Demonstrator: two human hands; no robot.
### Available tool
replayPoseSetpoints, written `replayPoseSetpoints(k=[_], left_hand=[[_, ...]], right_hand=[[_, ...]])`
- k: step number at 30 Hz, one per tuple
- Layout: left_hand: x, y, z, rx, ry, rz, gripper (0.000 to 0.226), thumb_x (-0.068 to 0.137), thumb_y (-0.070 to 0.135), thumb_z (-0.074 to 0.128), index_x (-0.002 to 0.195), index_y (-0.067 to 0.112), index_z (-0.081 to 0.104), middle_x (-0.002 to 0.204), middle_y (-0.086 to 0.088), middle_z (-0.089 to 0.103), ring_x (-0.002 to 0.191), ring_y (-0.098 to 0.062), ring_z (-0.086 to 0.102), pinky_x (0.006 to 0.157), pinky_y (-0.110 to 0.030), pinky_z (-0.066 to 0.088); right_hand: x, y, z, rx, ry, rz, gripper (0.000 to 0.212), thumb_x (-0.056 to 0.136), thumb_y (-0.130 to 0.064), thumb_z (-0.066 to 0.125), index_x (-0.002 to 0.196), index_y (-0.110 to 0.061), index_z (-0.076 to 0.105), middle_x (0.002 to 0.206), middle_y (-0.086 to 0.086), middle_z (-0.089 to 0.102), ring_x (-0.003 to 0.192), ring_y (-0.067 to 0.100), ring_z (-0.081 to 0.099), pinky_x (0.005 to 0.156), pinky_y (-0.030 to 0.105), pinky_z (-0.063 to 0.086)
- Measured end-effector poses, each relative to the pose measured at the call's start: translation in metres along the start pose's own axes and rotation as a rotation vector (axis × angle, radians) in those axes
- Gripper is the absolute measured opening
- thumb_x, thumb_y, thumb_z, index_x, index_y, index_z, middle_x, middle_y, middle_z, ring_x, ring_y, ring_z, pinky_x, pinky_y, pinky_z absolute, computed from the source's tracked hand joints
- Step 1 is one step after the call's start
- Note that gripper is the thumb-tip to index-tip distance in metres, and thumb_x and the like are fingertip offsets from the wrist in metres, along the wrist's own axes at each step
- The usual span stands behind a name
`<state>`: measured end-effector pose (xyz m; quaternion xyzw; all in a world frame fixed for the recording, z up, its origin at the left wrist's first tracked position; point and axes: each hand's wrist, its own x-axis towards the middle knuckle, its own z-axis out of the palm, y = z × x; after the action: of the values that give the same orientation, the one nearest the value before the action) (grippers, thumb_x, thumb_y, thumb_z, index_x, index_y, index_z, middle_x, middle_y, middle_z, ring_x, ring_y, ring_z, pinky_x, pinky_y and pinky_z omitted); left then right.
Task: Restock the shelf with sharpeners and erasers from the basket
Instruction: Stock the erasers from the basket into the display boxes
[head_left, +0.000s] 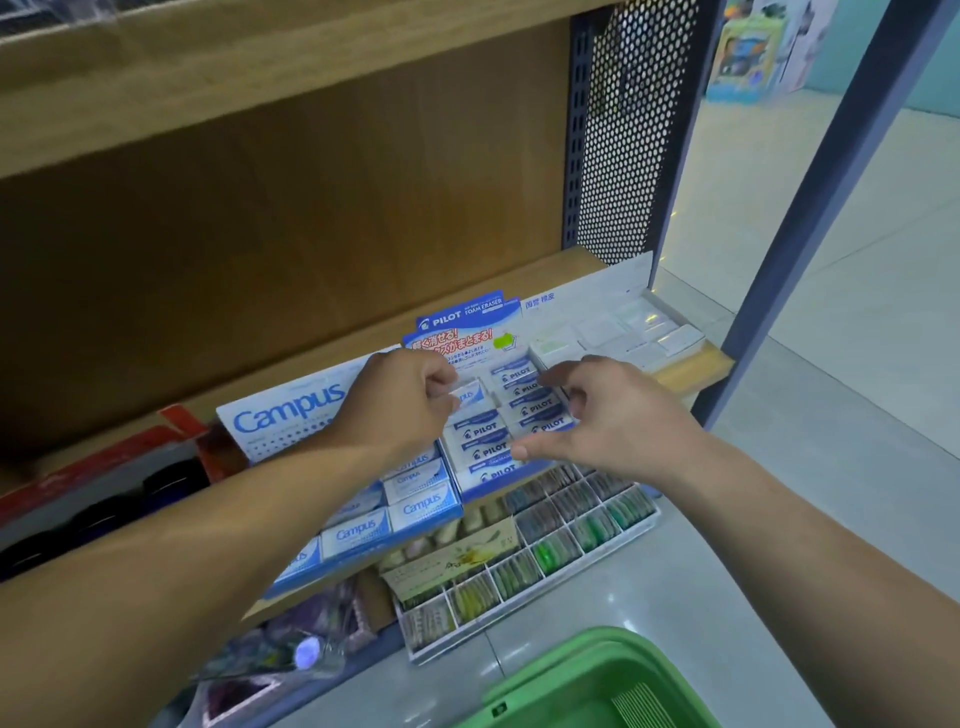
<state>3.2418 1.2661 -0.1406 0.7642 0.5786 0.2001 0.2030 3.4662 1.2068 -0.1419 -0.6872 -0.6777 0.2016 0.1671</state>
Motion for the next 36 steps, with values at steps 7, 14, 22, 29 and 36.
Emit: replayPoseSetpoints(k=[7, 14, 22, 29, 36], left_hand=[[0.01, -0.003, 0.006, 0.07, 0.125, 0.103, 0.012, 0.09, 0.021, 0.076, 0.102, 0.02, 0.079, 0.092, 0.003, 0.077, 0.087, -0.016, 0.07, 0.081, -0.036, 0.058], [0.014, -0.001, 0.007, 0.241, -0.011, 0.086, 0.011, 0.095, 0.031, 0.068, 0.105, 0.026, 0.07, 0.093, 0.003, 0.071, 0.086, -0.024, 0.066, 0.075, -0.036, 0.055], [0.012, -0.003, 0.003, 0.014, -0.151, 0.019, 0.013, 0.099, 0.026, 0.064, 0.108, 0.021, 0.072, 0.091, 0.005, 0.073, 0.085, -0.017, 0.07, 0.082, -0.037, 0.059], [0.015, -0.001, 0.005, 0.239, -0.02, 0.185, 0.011, 0.091, 0.026, 0.071, 0.097, 0.019, 0.076, 0.103, 0.001, 0.066, 0.095, -0.023, 0.063, 0.084, -0.038, 0.055], [0.015, -0.006, 0.0, 0.166, -0.08, 0.15, 0.015, 0.09, 0.02, 0.075, 0.104, 0.02, 0.071, 0.1, 0.004, 0.065, 0.092, -0.017, 0.062, 0.083, -0.035, 0.054]], right_hand=[[0.008, -0.009, 0.009, -0.108, 0.011, -0.09, 0.088, 0.06, -0.087, 0.069, 0.133, -0.038, 0.061, 0.122, -0.014, 0.049, 0.124, 0.011, 0.038, 0.099, 0.037, 0.048], [0.011, -0.001, 0.017, -0.017, 0.035, -0.103, 0.08, 0.061, -0.083, 0.07, 0.125, -0.034, 0.068, 0.104, -0.018, 0.046, 0.108, 0.008, 0.031, 0.098, 0.035, 0.047], [0.012, 0.001, 0.019, -0.022, 0.035, -0.123, 0.078, 0.062, -0.079, 0.075, 0.125, -0.034, 0.068, 0.106, -0.017, 0.047, 0.108, 0.009, 0.032, 0.096, 0.034, 0.046], [0.013, 0.003, 0.017, 0.001, 0.04, -0.128, 0.08, 0.057, -0.079, 0.078, 0.124, -0.036, 0.068, 0.108, -0.016, 0.041, 0.111, 0.009, 0.037, 0.095, 0.031, 0.046], [0.012, 0.005, 0.017, -0.005, 0.027, -0.137, 0.078, 0.058, -0.077, 0.079, 0.123, -0.036, 0.068, 0.11, -0.016, 0.042, 0.11, 0.008, 0.035, 0.095, 0.03, 0.044]])
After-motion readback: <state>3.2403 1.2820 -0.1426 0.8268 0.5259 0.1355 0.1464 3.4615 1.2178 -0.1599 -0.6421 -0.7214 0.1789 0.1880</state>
